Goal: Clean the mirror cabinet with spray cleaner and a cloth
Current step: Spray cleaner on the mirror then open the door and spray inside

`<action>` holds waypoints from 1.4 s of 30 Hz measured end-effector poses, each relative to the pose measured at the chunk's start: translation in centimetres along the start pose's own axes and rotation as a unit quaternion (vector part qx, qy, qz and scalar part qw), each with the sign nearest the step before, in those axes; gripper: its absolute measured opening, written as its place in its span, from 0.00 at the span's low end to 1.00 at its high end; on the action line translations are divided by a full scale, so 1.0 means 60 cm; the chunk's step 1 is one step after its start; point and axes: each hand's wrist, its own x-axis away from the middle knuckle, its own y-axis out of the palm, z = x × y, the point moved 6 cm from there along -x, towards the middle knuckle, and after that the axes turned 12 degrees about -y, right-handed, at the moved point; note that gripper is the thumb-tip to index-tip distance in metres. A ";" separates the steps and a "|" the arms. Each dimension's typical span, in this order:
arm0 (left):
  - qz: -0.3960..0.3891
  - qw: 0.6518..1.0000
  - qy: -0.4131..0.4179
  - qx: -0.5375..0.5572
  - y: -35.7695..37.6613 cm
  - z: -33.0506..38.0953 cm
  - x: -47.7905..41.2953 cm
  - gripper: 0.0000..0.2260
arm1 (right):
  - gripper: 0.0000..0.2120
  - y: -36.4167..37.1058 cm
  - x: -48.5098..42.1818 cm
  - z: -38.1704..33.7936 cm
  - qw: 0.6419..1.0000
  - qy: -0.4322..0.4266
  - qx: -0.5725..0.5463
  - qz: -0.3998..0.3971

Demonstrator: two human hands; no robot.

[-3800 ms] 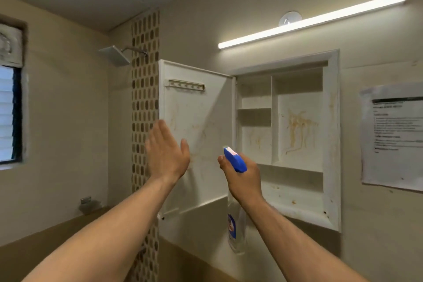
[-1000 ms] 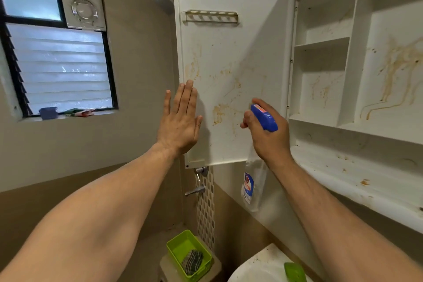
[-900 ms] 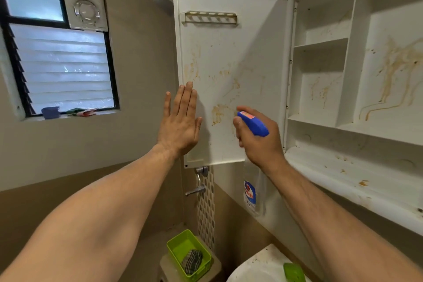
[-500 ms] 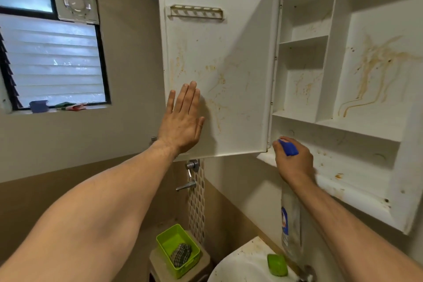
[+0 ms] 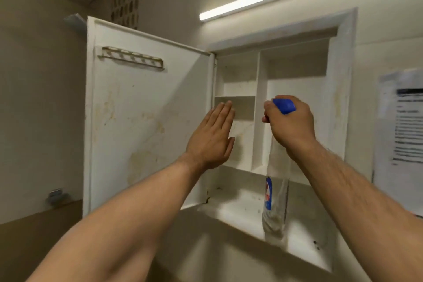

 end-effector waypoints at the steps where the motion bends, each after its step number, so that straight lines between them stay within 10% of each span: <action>1: 0.011 1.000 0.009 0.014 -0.002 0.015 -0.017 0.34 | 0.06 -0.010 -0.013 -0.013 1.000 -0.005 0.018 0.002; 19: 0.086 0.965 -0.019 0.246 -0.069 0.066 -0.176 0.34 | 0.08 0.065 -0.170 -0.256 0.945 -0.184 0.266 -0.053; 42: 0.065 0.962 0.037 0.262 -0.103 0.159 -0.142 0.34 | 0.09 -0.194 -0.076 -0.232 0.918 -0.101 0.376 0.075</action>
